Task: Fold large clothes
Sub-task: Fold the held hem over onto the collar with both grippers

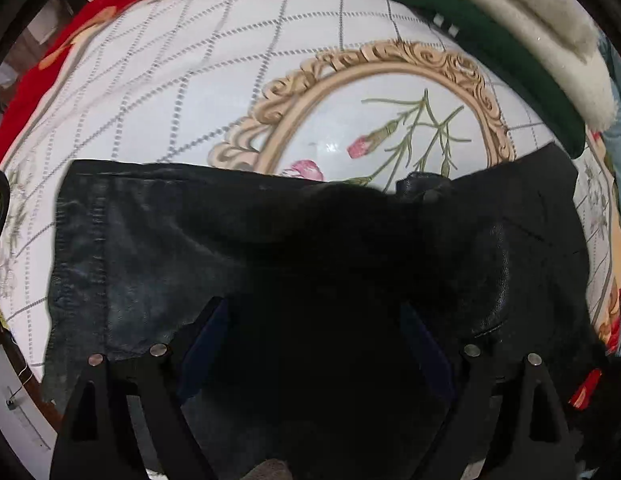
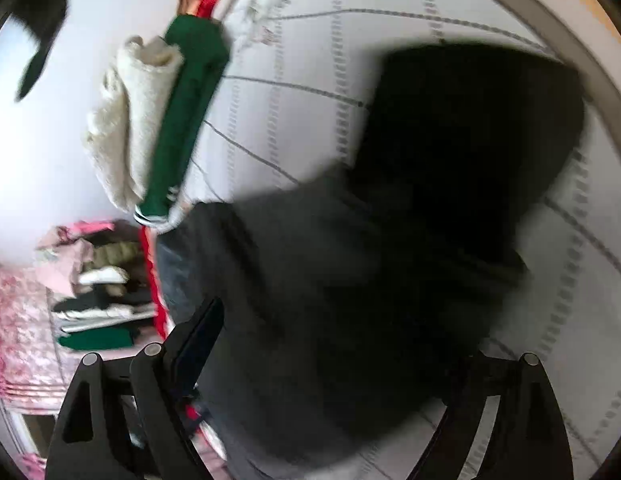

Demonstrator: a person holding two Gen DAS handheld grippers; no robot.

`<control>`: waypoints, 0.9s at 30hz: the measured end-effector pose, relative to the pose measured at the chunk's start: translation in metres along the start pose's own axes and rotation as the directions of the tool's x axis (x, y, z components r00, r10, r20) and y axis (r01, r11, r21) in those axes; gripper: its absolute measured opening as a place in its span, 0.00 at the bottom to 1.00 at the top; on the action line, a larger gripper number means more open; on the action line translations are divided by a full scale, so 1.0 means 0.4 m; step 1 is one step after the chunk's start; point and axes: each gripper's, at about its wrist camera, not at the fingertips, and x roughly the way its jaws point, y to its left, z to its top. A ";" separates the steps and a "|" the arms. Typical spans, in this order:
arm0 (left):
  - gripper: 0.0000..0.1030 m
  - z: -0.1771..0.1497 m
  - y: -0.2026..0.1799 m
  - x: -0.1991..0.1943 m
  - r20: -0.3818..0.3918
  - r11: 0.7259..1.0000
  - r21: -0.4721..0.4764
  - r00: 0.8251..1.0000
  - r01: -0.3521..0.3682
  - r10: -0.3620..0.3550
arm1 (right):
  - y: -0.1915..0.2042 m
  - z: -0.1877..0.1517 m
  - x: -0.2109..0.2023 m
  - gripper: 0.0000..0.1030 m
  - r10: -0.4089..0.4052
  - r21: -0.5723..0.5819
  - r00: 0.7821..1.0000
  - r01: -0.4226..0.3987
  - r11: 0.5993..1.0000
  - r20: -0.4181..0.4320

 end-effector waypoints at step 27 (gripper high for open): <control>0.85 -0.108 -0.237 0.007 0.147 0.955 0.282 0.988 -0.095 0.055 | -0.178 -0.063 -0.133 0.84 0.131 0.098 0.991 -0.133 0.986 0.029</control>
